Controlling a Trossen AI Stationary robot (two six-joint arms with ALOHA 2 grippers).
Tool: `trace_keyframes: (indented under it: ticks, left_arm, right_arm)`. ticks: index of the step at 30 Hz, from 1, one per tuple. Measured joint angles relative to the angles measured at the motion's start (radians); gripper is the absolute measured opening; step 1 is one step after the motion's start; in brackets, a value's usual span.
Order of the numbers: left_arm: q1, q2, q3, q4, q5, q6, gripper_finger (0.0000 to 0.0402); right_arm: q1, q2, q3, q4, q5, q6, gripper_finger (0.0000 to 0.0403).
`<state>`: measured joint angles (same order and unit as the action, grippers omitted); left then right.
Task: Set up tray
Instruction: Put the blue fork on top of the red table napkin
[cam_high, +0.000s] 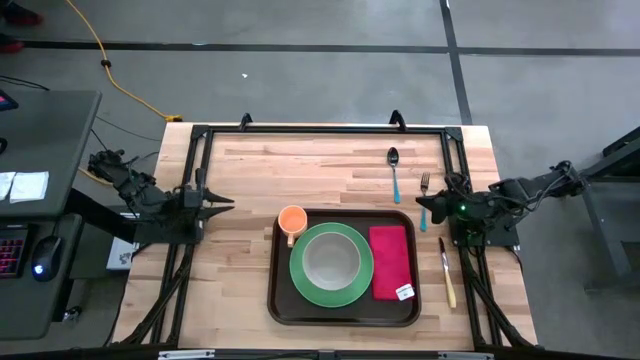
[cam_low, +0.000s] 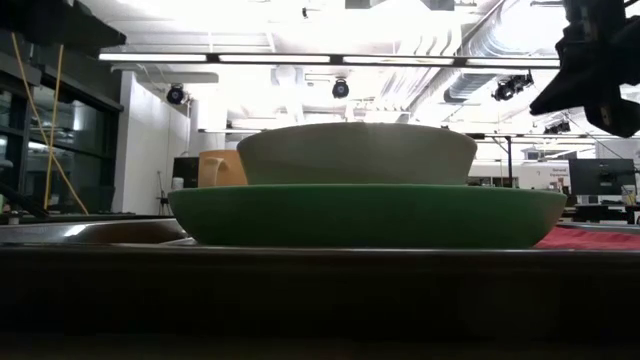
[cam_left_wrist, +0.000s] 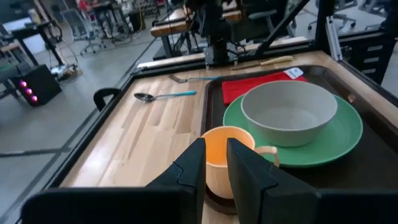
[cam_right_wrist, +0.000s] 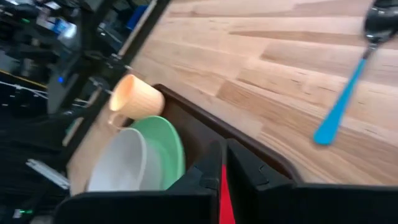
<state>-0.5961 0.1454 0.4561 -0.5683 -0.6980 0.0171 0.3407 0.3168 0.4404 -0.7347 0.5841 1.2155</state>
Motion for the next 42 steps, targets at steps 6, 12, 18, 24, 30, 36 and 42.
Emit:
trace_keyframes:
  ticks: [6, 12, 18, 24, 30, 36, 42]
  left_arm:
    - [0.000, -0.063, 0.000, -0.001, -0.001, 0.067, 0.0097]
    - [0.000, -0.081, 0.000, -0.001, -0.038, 0.086, 0.0097]
    - [0.000, -0.081, -0.031, 0.044, -0.094, 0.103, 0.0097]
    - [0.000, -0.081, -0.109, 0.152, -0.098, 0.129, 0.0097]
    - [0.000, -0.081, -0.113, 0.156, -0.092, 0.112, 0.0097]
    - [0.000, -0.078, -0.160, 0.232, -0.037, 0.099, 0.0097]
    - [0.000, -0.077, -0.246, 0.333, 0.011, 0.083, 0.0097]
  right_arm:
    - [-0.091, 0.005, 0.024, -0.051, -0.026, -0.035, 0.0000]
    - [-0.230, 0.008, 0.080, -0.062, -0.027, -0.223, 0.0000]
    - [-0.382, 0.068, 0.144, -0.062, -0.107, -0.390, 0.0000]
    - [-0.529, 0.216, 0.225, -0.062, -0.187, -0.543, 0.0000]
    - [-0.671, 0.384, 0.322, -0.098, -0.306, -0.675, 0.0000]
    - [-0.778, 0.501, 0.421, -0.179, -0.304, -0.746, 0.0000]
    - [-0.845, 0.507, 0.452, -0.186, -0.306, -0.780, 0.0000]
